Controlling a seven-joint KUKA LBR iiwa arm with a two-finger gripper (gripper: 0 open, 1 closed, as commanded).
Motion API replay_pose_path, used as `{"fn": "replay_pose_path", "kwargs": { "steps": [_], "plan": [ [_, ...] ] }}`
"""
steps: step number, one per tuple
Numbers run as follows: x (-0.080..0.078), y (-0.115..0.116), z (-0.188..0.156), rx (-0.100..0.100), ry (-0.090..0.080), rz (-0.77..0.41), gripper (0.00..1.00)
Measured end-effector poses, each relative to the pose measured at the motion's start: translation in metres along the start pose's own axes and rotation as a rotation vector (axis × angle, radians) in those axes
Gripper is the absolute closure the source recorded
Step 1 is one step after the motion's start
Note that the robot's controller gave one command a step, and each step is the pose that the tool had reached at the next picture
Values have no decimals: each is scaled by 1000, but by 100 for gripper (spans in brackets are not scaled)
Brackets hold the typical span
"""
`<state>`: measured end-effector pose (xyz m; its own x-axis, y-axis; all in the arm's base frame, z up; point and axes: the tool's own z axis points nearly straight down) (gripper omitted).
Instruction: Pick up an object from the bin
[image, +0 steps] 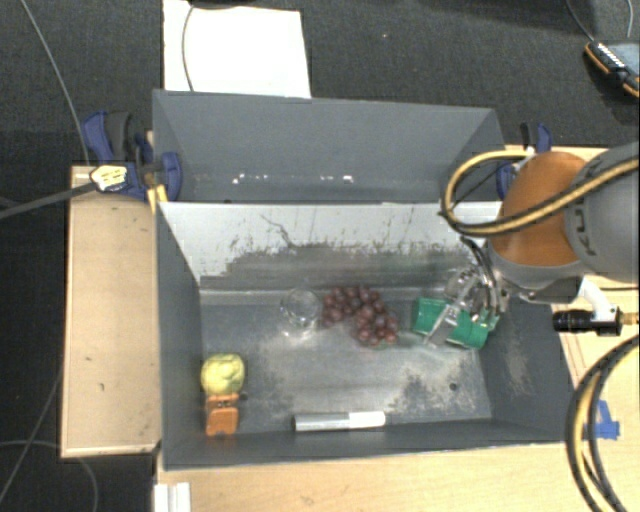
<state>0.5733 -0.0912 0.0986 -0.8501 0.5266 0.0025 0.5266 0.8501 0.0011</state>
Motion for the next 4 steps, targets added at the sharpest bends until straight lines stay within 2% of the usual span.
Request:
{"fn": "replay_pose_path", "kwargs": {
  "steps": [1, 2, 3, 4],
  "plan": [
    [10, 5, 28, -5, -17, -61, 0],
    [14, 9, 28, -5, -12, 217, 100],
    [14, 9, 28, -5, -12, 216, 100],
    [15, 8, -1, -4, -10, 212, 100]
  ]
}}
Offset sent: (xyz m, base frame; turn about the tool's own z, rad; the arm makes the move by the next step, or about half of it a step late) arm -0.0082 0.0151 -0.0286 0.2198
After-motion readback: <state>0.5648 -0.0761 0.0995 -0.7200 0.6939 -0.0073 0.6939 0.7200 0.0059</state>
